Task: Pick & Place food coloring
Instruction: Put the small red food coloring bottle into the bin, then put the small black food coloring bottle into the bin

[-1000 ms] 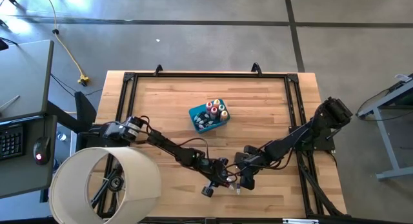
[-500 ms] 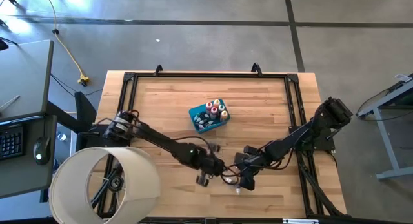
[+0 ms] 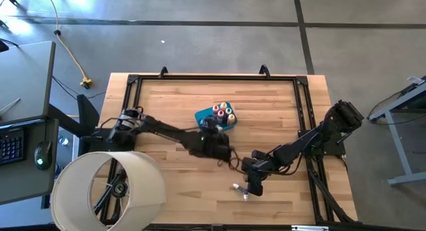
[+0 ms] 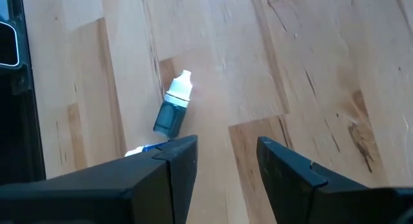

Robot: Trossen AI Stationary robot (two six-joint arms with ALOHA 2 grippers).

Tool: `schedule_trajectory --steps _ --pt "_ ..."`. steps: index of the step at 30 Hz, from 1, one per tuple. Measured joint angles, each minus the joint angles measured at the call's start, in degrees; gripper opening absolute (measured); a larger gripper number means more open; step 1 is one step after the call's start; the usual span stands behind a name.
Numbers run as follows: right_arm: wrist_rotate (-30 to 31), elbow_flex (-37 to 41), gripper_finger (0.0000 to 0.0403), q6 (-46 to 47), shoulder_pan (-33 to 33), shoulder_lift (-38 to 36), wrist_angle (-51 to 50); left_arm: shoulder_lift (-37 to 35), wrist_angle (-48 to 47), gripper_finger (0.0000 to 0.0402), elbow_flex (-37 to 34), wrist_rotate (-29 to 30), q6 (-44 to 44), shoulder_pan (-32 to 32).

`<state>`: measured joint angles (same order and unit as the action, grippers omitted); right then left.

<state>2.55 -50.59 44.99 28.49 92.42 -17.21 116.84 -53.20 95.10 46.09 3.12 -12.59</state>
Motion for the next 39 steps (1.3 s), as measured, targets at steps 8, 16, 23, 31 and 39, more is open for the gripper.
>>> schedule_trajectory --steps 8,16,23,31,39 --pt "0.07 -0.11 0.0153 -0.02 0.0 0.04 0.35 0.18 -0.69 0.005 -1.22 -8.86 12.46 7.62" --pt "0.08 -0.11 0.0153 -0.02 0.0 0.04 0.41 0.7 -0.52 0.005 -1.22 -22.06 16.55 13.1" --pt "6.16 -0.11 0.0153 -0.04 0.0 0.04 0.42 0.7 -0.73 0.0076 -1.22 -24.55 13.6 13.72" --pt "7.21 -0.11 0.0153 -0.04 0.0 0.04 0.42 0.7 -1.99 0.0152 -1.1 -26.48 11.87 12.61" --pt "16.46 -0.13 0.0154 -0.17 0.94 0.59 2.2 -3.06 -16.91 0.0158 7.43 -22.69 16.66 7.75"
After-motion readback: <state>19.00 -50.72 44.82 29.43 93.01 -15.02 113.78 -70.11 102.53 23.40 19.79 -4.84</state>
